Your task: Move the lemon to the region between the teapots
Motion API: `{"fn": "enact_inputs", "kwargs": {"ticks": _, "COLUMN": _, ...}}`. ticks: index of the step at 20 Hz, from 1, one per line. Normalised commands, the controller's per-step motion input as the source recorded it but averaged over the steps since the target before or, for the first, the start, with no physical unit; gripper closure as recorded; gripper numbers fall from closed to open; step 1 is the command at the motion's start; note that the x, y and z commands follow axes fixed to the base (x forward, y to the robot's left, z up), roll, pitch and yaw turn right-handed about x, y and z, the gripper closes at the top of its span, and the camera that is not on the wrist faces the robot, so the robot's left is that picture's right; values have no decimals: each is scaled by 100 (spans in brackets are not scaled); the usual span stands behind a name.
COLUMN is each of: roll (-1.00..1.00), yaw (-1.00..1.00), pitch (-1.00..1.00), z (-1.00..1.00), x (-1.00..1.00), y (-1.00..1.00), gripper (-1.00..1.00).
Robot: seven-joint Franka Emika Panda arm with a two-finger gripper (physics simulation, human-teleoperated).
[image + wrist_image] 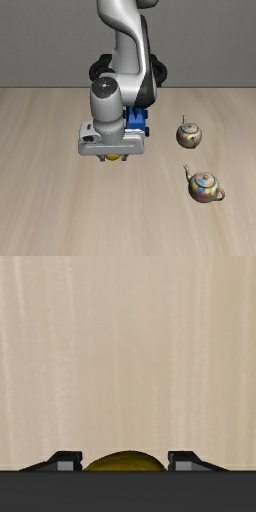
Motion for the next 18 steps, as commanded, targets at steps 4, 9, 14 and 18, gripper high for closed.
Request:
{"fn": "enact_inputs", "kwargs": {"ticks": 4, "roll": 0, "yaw": 0, "pitch": 0, "z": 0, "x": 0, "y": 100, "gripper": 100}}
{"fn": "enact_inputs", "kwargs": {"ticks": 9, "roll": 0, "yaw": 0, "pitch": 0, "z": 0, "x": 0, "y": 100, "gripper": 100}}
{"fn": "enact_inputs", "kwargs": {"ticks": 14, "roll": 0, "yaw": 0, "pitch": 0, "z": 0, "x": 0, "y": 100, "gripper": 100}}
{"fn": "enact_inputs", "kwargs": {"ticks": 18, "roll": 0, "yaw": 0, "pitch": 0, "z": 0, "x": 0, "y": 100, "gripper": 100}}
